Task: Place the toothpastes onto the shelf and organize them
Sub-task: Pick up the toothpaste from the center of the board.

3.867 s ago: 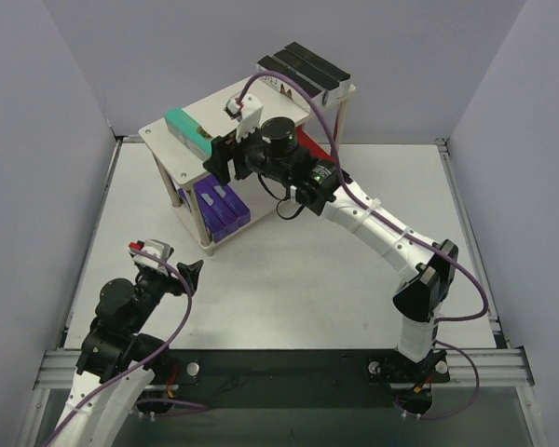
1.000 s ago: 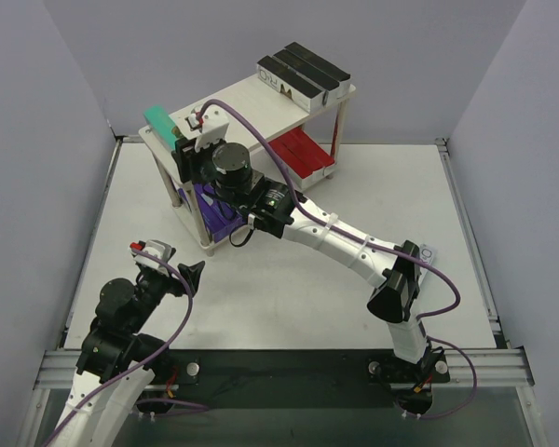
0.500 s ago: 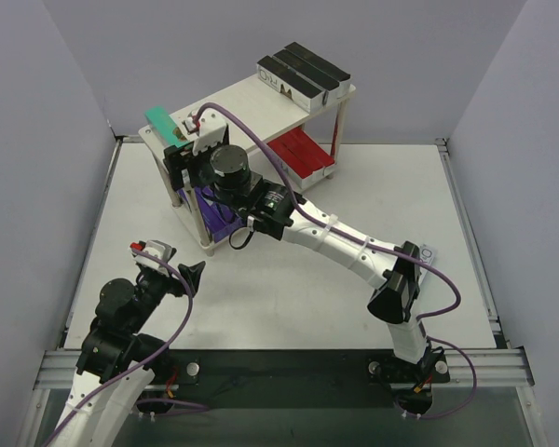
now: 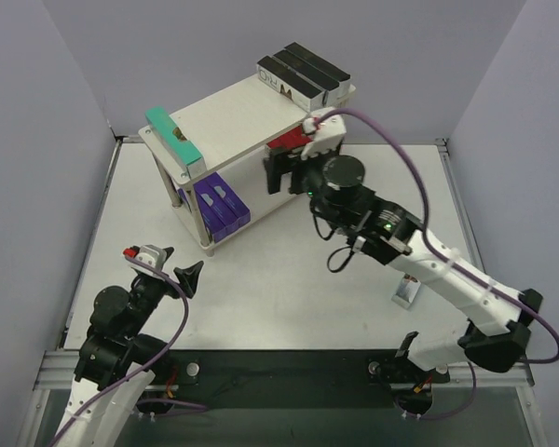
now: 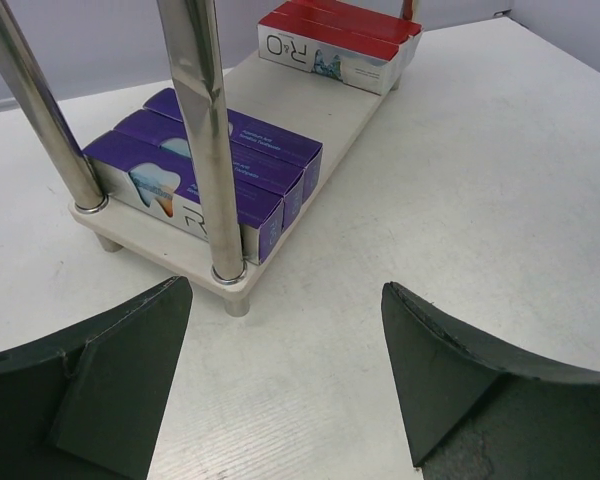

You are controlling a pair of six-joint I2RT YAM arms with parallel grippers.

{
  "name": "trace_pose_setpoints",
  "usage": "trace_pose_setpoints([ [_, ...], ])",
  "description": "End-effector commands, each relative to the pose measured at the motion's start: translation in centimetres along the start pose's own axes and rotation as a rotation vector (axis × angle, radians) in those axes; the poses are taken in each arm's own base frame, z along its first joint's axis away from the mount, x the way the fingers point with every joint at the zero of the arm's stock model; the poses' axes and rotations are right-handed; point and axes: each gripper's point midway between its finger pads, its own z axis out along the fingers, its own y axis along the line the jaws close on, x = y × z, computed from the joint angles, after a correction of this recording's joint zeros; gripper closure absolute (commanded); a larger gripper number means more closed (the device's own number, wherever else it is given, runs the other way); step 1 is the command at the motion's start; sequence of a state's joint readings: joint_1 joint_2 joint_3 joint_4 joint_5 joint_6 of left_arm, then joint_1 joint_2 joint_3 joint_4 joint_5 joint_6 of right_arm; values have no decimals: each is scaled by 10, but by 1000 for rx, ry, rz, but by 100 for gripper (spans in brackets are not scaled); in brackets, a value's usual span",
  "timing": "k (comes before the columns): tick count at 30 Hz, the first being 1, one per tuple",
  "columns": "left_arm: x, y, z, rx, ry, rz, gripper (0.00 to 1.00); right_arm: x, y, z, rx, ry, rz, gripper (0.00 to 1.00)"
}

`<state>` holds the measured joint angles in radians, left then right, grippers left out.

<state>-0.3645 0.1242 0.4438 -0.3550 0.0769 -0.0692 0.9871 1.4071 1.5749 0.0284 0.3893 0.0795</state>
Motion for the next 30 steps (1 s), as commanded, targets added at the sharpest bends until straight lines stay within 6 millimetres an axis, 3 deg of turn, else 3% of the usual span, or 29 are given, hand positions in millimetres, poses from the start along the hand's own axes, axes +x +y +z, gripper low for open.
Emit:
trace_pose_setpoints([
  [1, -17, 0, -2, -1, -74, 10, 12, 49, -95, -51, 296, 143, 56, 19],
  [2, -17, 0, -2, -1, -74, 10, 12, 75, -112, -62, 354, 198, 43, 18],
  [3, -18, 0, -3, -2, -80, 11, 12, 78, -134, -79, 425, 189, 118, 18],
  [5, -19, 0, -3, -2, -86, 11, 12, 133, -164, -109, 537, 319, 118, 17],
  [7, -21, 0, -4, -4, -92, 12, 12, 156, -192, -142, 649, 343, 204, 17],
  [10, -21, 1, -4, -6, -94, 10, 12, 212, -223, -191, 809, 415, 315, 16],
  [12, -20, 1, -4, -7, -91, 10, 12, 246, -229, -215, 841, 451, 404, 16],
  [13, -20, 1, -4, -7, -92, 10, 12, 255, -240, -228, 905, 451, 450, 16],
  [15, -20, 1, -4, -7, -92, 12, 12, 280, -243, -247, 937, 498, 487, 17],
  [20, -18, 2, -3, -11, -82, 11, 12, 318, -260, -272, 1088, 596, 553, 16],
  [30, -19, 3, -3, -15, -87, 12, 12, 374, -249, -251, 1001, 749, 617, 18],
])
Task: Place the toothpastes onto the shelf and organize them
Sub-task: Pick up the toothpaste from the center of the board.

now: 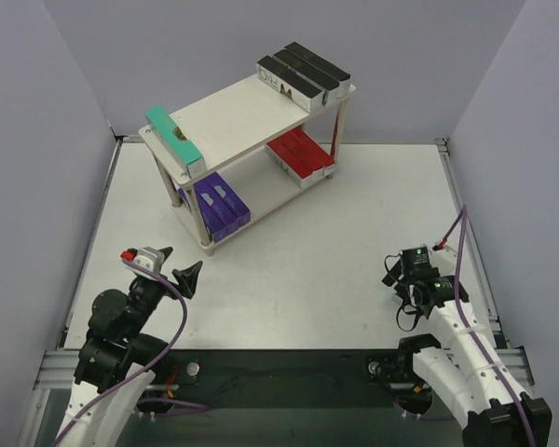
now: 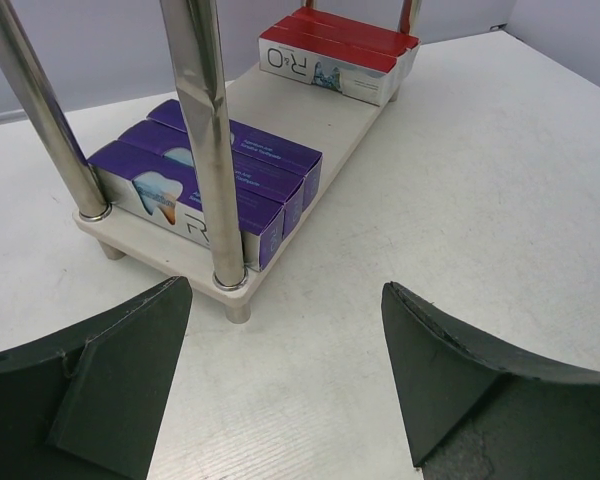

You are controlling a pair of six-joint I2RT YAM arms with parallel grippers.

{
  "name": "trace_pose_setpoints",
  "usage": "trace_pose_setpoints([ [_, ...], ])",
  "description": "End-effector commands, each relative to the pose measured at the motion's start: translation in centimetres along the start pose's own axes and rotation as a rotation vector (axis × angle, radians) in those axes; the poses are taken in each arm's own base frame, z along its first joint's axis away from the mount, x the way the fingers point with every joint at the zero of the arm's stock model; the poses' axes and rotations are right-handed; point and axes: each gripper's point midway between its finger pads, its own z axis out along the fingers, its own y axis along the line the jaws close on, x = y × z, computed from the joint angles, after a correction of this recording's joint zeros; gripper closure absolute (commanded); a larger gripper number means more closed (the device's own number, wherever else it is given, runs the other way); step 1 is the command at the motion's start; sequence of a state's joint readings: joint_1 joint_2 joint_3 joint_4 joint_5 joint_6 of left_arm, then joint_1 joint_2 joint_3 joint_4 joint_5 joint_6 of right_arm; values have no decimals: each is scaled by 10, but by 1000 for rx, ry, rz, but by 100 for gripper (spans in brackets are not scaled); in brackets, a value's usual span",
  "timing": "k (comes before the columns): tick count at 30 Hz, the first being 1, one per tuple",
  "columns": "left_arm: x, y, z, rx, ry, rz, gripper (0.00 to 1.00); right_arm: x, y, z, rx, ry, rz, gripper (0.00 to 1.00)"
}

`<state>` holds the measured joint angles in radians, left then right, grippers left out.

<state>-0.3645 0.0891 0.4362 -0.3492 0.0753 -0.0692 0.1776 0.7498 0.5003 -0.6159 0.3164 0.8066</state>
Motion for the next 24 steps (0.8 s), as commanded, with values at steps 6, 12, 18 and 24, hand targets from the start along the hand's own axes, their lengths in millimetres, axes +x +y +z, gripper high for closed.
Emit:
trace_pose_setpoints([
  [6, -15, 2, 0, -13, -60, 11, 12, 20, 9, 31, -5, 70, -57, 24],
  [12, -14, 0, 1, 1, -57, 11, 12, 27, 15, 46, -5, 103, -37, 29],
  [18, -14, 0, 1, 2, -53, 14, 12, 30, 23, 52, -18, 136, -49, 32],
  [24, -15, 1, 1, -2, -54, 15, 12, 27, 20, 51, 1, 128, -41, 37],
])
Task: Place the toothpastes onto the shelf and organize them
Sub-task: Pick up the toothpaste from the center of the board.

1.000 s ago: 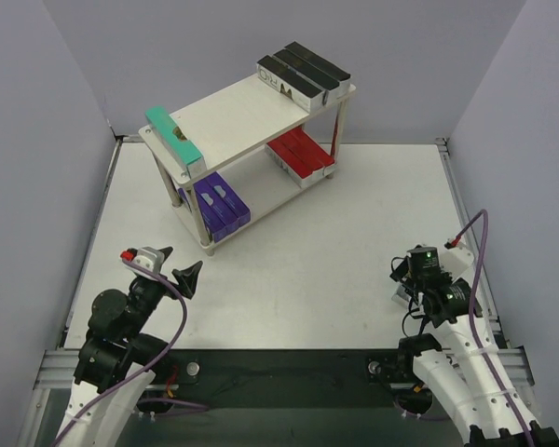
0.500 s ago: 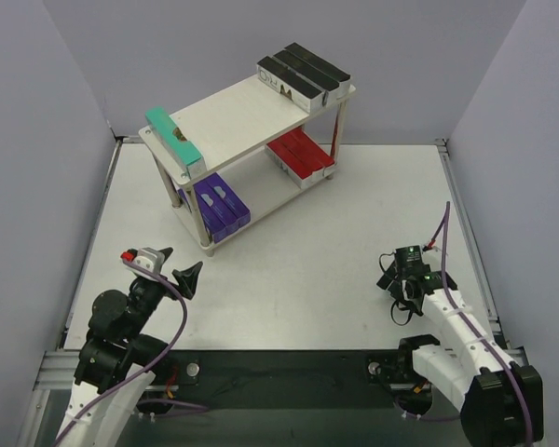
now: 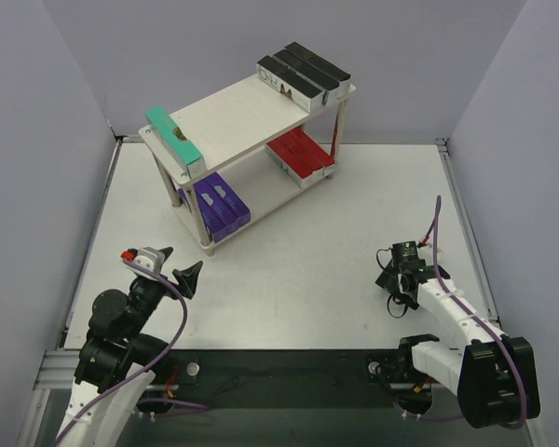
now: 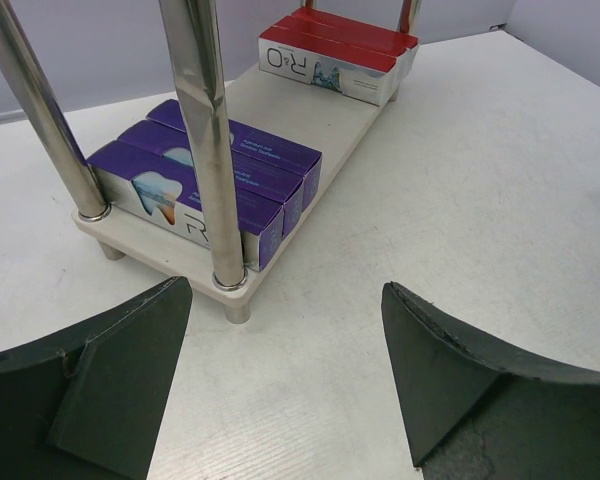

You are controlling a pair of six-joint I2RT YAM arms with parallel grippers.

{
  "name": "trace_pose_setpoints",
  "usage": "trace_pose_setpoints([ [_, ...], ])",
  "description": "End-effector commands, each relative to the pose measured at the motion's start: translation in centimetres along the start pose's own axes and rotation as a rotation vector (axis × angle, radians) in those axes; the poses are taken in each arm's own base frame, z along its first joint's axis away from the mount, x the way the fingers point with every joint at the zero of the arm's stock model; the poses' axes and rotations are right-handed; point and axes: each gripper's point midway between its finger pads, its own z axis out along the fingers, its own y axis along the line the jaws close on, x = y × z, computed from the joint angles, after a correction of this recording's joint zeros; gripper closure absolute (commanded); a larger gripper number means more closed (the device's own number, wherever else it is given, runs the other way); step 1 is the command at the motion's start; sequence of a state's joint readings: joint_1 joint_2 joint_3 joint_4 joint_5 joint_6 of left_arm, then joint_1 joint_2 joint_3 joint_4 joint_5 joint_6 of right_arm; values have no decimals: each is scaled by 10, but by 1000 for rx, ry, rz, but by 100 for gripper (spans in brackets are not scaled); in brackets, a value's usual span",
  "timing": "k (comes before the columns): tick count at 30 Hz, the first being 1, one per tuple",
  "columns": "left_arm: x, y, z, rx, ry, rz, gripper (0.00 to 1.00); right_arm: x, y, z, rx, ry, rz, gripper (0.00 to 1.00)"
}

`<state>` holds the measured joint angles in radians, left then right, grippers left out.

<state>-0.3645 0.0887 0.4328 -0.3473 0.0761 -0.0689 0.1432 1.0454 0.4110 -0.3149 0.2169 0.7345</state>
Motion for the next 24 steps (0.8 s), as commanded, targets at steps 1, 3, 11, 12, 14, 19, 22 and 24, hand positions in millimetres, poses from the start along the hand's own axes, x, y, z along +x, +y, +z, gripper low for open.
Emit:
trace_pose_setpoints([
  [1, -16, 1, 0, -4, -57, 15, 12, -3, 1, 1, 14, 2, 37, 39],
  [3, -17, 2, 0, -10, -61, 15, 12, 2, -5, 2, 41, 15, 44, 39],
  [11, -20, 4, -2, -23, -75, 19, 12, -14, 18, -15, -63, -61, -65, 54],
  [12, -20, 5, -2, -26, -75, 19, 12, -17, 22, -19, -80, -73, -81, 55],
  [14, -19, 5, -2, -27, -71, 20, 12, -29, 38, -37, -145, -125, -134, 58],
  [19, -18, 7, -1, -35, -64, 21, 12, -55, 76, -87, -322, -239, -226, 61],
  [22, -17, 8, -1, -43, -60, 19, 12, -70, 101, -126, -448, -297, -282, 60],
  [24, -18, 9, -1, -44, -58, 21, 12, -84, 119, -159, -543, -341, -302, 61],
])
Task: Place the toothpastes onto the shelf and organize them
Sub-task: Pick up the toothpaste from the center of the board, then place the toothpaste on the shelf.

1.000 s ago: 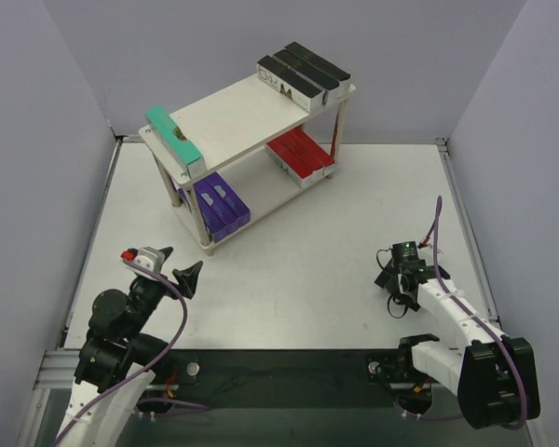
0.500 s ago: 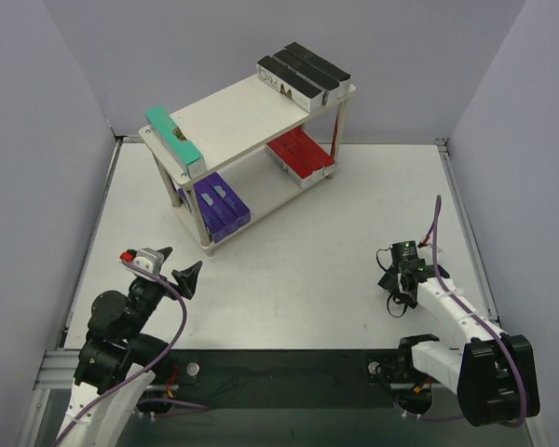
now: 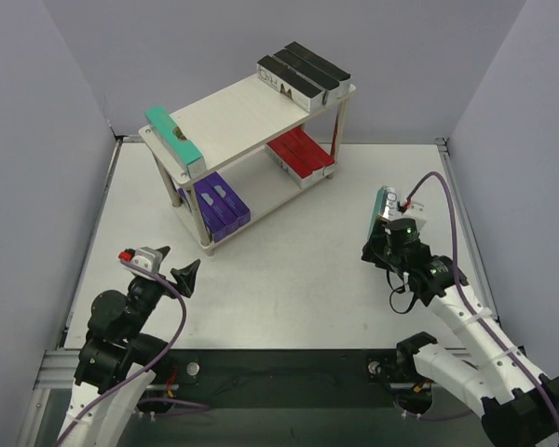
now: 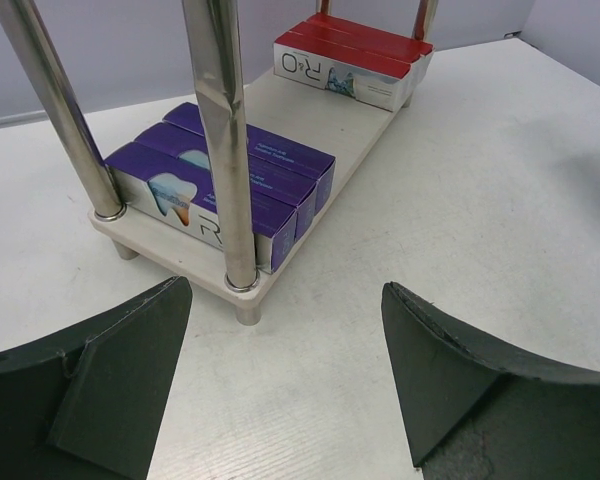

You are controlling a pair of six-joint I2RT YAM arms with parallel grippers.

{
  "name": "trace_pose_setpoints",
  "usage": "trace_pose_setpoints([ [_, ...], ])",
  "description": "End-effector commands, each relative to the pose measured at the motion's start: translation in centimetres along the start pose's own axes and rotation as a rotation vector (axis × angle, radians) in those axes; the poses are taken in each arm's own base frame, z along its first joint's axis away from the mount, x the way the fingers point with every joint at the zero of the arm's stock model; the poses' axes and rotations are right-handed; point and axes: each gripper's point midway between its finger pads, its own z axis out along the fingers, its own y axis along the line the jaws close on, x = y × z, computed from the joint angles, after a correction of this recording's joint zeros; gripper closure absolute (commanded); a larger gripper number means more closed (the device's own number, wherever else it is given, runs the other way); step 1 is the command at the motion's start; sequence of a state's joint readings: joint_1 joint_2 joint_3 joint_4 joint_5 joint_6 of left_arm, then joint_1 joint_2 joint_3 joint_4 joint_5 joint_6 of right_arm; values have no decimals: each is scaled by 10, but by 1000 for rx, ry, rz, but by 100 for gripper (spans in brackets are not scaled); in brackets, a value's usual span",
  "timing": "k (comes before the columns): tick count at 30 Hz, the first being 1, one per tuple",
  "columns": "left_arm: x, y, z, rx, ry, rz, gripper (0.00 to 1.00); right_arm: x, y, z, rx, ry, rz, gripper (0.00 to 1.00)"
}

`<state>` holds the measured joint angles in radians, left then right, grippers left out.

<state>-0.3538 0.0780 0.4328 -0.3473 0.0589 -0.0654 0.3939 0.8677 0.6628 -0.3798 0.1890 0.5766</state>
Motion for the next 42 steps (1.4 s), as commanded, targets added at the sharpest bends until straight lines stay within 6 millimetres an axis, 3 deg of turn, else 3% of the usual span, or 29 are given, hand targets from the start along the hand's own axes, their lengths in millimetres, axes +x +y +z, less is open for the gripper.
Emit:
trace_pose_setpoints([
  [1, -14, 4, 1, -21, -41, 16, 12, -54, 49, -43, -204, -122, -92, 61],
  [2, -14, 5, 1, -24, -42, 16, 12, -74, 63, -59, -258, -165, -93, 61],
  [5, -13, 6, 2, -29, -37, 15, 12, -89, 101, -86, -433, -170, -141, 62],
  [6, -13, 6, 2, -32, -36, 15, 12, -105, 114, -102, -497, -202, -143, 63],
  [8, -12, 6, 2, -32, -33, 15, 12, -110, 140, -116, -620, -183, -175, 63],
  [9, -13, 7, 1, -33, -36, 15, 12, -124, 152, -133, -680, -210, -179, 63],
  [12, -12, 7, 2, -38, -29, 15, 12, -130, 185, -153, -840, -156, -201, 63],
  [13, -12, 8, 2, -40, -30, 15, 12, -143, 198, -161, -887, -169, -195, 62],
  [18, -11, 7, 2, -34, -24, 16, 12, -170, 243, -192, -1094, -137, -131, 62],
  [26, -10, 6, 3, -28, -19, 16, 12, -220, 309, -204, -1343, -105, 57, 62],
  [27, -11, 6, 3, -27, -20, 16, 12, -220, 320, -197, -1358, -56, 99, 61],
  [30, -11, 6, 3, -28, -20, 16, 12, -231, 337, -204, -1410, -48, 130, 61],
  [36, -11, 6, 2, -30, -22, 18, 12, -228, 376, -182, -1443, 85, 261, 61],
  [38, -11, 6, 2, -31, -25, 18, 12, -227, 387, -187, -1464, 114, 292, 61],
  [42, -12, 8, 1, -40, -30, 16, 12, -213, 403, -174, -1446, 194, 351, 60],
])
